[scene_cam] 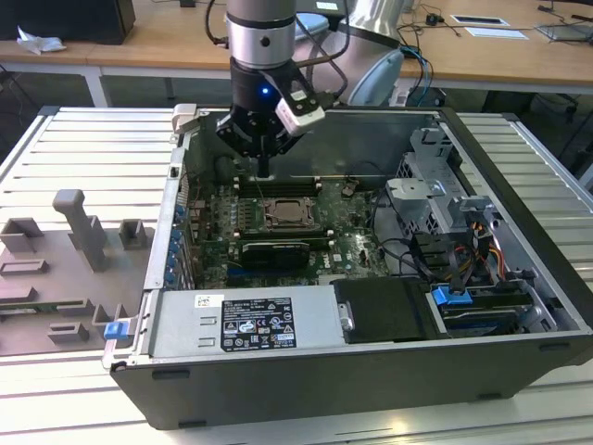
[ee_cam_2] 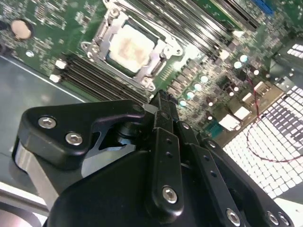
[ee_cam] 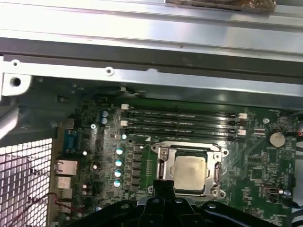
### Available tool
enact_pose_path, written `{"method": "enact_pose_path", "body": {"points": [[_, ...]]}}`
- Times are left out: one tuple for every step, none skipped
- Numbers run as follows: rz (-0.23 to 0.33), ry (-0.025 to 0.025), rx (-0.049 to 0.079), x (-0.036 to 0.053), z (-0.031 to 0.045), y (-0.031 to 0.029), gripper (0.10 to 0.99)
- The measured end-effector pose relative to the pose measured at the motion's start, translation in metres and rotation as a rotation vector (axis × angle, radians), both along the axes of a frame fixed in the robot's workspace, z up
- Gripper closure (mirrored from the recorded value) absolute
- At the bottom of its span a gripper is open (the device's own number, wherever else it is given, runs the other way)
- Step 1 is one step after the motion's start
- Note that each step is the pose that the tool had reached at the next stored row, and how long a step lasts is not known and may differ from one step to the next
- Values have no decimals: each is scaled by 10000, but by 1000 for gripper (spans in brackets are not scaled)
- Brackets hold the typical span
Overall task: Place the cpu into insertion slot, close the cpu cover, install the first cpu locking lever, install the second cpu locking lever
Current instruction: 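Install the first cpu locking lever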
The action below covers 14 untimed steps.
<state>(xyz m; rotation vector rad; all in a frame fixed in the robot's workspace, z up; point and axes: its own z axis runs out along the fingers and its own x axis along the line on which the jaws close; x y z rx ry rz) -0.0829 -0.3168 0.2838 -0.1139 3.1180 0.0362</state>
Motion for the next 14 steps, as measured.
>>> {"method": "enact_pose_path", "body": {"points": [[2, -23, 1, -40, -9, 0, 980], [2, -42, 3, -86, -21, 0, 980], [0, -44, 4, -114, -32, 1, 980], [2, -44, 3, -136, -43, 1, 980], [4, -42, 1, -158, -56, 0, 980], [5, -43, 2, -173, -70, 0, 980], [10, -42, 0, -202, -109, 0, 980], [21, -43, 2, -234, -156, 1, 980], [24, -43, 1, -246, -176, 8, 980], [25, -42, 0, -250, -186, 20, 980], [26, -44, 2, -252, -196, 36, 980], [24, -42, 0, -254, -211, 82, 980], [23, -42, 1, -255, -218, 119, 980], [24, -43, 2, -257, -221, 146, 980]]}}
